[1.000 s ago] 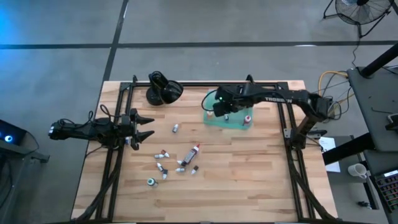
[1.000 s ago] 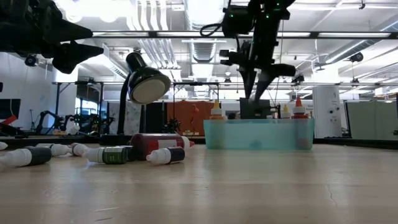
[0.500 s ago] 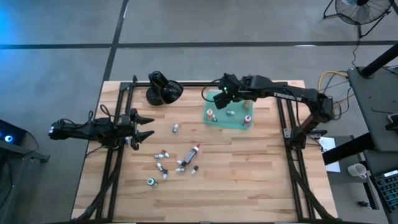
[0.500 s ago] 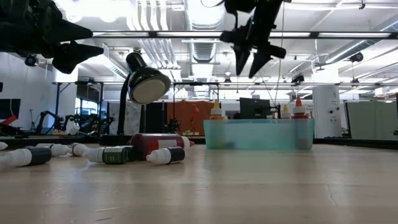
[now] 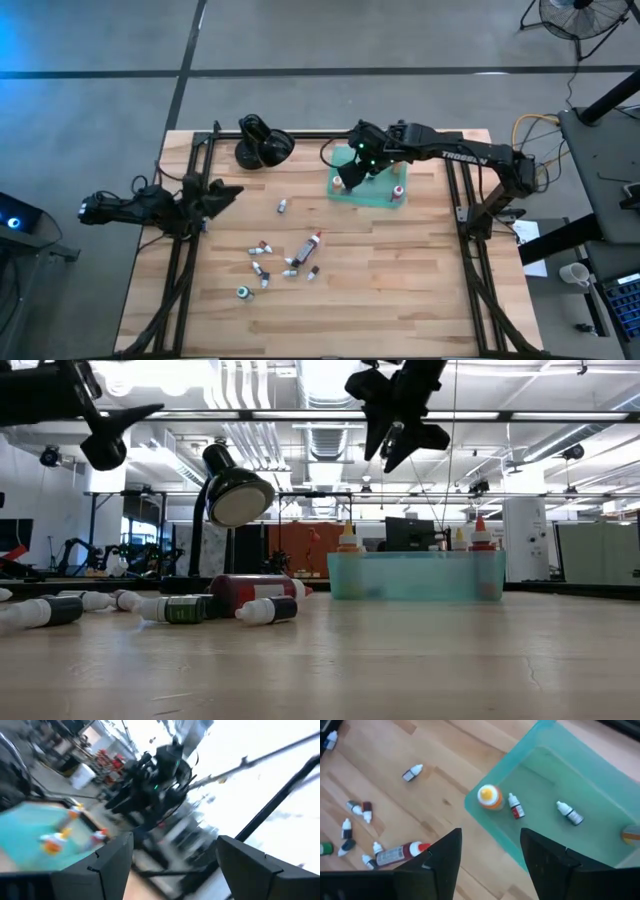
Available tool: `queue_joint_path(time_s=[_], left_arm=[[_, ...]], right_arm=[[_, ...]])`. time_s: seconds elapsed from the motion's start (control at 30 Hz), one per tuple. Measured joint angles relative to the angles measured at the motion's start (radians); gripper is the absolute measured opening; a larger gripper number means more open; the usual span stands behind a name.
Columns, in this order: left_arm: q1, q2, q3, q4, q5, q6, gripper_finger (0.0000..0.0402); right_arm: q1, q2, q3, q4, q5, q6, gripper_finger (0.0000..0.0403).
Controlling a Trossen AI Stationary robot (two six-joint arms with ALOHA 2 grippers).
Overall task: Pick & Place food coloring
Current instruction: Put the large green food coloring bottle into the green bin
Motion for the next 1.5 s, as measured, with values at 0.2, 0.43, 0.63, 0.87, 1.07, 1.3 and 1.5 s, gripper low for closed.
queue_joint_path(time_s=[0.2, 0.43, 0.63, 0.87, 1.07, 1.3, 1.5], left_arm=[[0.001, 0.008, -0.003, 0.024, -0.17, -0.087, 0.0255], [0.001, 0.008, 0.015, 0.059, -0.244, -0.174, 0.0255], [0.001, 0.008, 0.014, 0.014, -0.206, -0.158, 0.0255], [0.001, 0.04, 0.018, -0.232, 0.149, -0.275, 0.0252], [0.001, 0.132, 0.121, -0.546, 0.331, -0.309, 0.0231], [-0.033, 0.319, 0.387, -0.812, 0.362, -0.079, 0.0202], [-0.11, 0.532, 0.582, -1.059, 0.361, 0.034, 0.0199]], right_arm=[[0.015, 0.0, -0.003, 0.001, 0.0, 0.019, 0.0196], [0.046, 0.0, -0.009, 0.001, 0.0, -0.017, 0.0196], [0.139, 0.0, -0.013, 0.004, 0.0, -0.24, 0.0196], [0.262, 0.019, -0.045, 0.009, 0.002, -0.472, 0.0196], [0.269, 0.072, -0.046, 0.004, 0.029, -0.372, 0.0196], [0.271, 0.087, -0.046, -0.021, 0.028, -0.367, 0.0196], [0.27, 0.087, -0.046, -0.097, 0.078, -0.371, 0.0196]])
